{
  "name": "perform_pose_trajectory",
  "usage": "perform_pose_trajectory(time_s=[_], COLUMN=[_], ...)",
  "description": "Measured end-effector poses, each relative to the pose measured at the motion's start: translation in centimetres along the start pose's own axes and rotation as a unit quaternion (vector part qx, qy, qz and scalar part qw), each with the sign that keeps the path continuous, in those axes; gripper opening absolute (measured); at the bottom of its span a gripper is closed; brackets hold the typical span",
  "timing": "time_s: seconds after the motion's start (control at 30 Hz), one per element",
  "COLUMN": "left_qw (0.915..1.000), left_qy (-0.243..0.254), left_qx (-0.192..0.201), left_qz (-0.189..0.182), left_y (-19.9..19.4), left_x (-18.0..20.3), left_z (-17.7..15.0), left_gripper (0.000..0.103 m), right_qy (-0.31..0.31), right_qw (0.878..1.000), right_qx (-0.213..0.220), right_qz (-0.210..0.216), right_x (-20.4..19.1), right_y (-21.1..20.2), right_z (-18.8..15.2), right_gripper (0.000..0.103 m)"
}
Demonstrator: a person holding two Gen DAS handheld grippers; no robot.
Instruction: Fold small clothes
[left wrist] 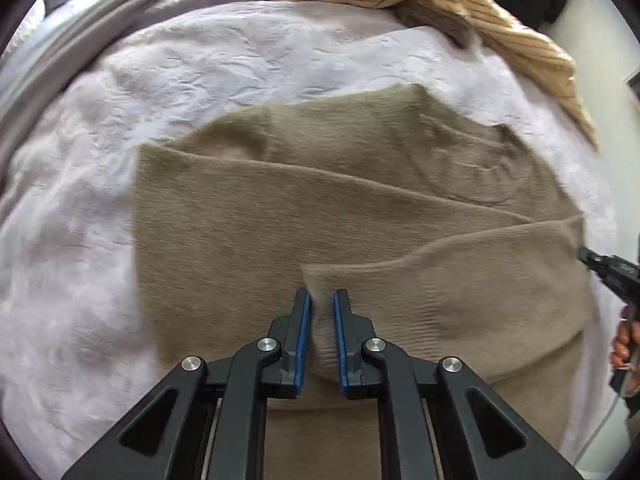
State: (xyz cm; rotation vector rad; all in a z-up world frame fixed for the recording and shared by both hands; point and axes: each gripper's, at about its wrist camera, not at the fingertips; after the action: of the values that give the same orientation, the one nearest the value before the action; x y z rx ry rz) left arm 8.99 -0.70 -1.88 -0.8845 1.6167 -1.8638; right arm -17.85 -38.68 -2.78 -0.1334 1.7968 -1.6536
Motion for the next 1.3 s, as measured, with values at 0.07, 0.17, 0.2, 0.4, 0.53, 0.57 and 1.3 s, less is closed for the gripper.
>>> perform_pose_trajectory(time_s=[0.07, 0.17, 0.2, 0.4, 0.53, 0.57, 1.3], left_qw=[0.9995, 0.9991, 0.9992, 0.9957, 0.9899, 0.9881, 0.9952], left_qy=[-0.016, -0.031, -0.03, -0.04, -0.039, -0.037, 0.021], left_qx=[0.002, 0.008, 0.009, -0.018, -0.018, -0.031, -0.005], left_qz=[0.026, 0.027, 0.026, -0.082, -0.135, -0.146, 0.095], left_y=[-0.4, -1.6, -2.0, -1.8, -0.8, -0.5, 1.0], left_x=[-1.2, -3.0, -3.2, -2.9, -1.4, -1.1, 2.3], left_z=[-0.2, -0.9, -1.2, -1.7, -1.3, -0.9, -1.9], left_gripper=[0.014, 0.014, 0.014, 0.044, 0.077, 0.075, 0.066], right_qy=[0.017, 0.042, 0.046, 0.074, 0.044, 0.035, 0.119], right_qw=[1.0, 0.999, 0.999, 0.99, 0.981, 0.978, 0.986], right_qx=[-0.002, 0.001, 0.001, -0.012, -0.057, -0.071, -0.039], right_qz=[0.012, 0.014, 0.015, 0.122, 0.181, 0.194, 0.111], right_x=[0.8, 1.2, 1.2, 0.8, -2.1, -3.1, 1.0], right_y=[0.5, -0.2, -0.8, -3.4, -2.0, -1.3, 0.0], right_z=[-0.1, -0.9, -1.3, -6.3, -9.6, -10.2, -8.6], right_gripper=[0.008, 0.016, 0.016, 0.057, 0.057, 0.057, 0.006])
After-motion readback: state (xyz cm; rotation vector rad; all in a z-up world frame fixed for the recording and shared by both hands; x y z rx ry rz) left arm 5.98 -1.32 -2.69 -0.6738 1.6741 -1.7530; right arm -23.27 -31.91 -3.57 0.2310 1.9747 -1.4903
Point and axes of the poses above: each gripper's, at about its wrist camera, not at the fingertips, and y roughly the way its jaws point, x to its right, z to its top, and after that the axes turned 12 degrees about -x, right-handed
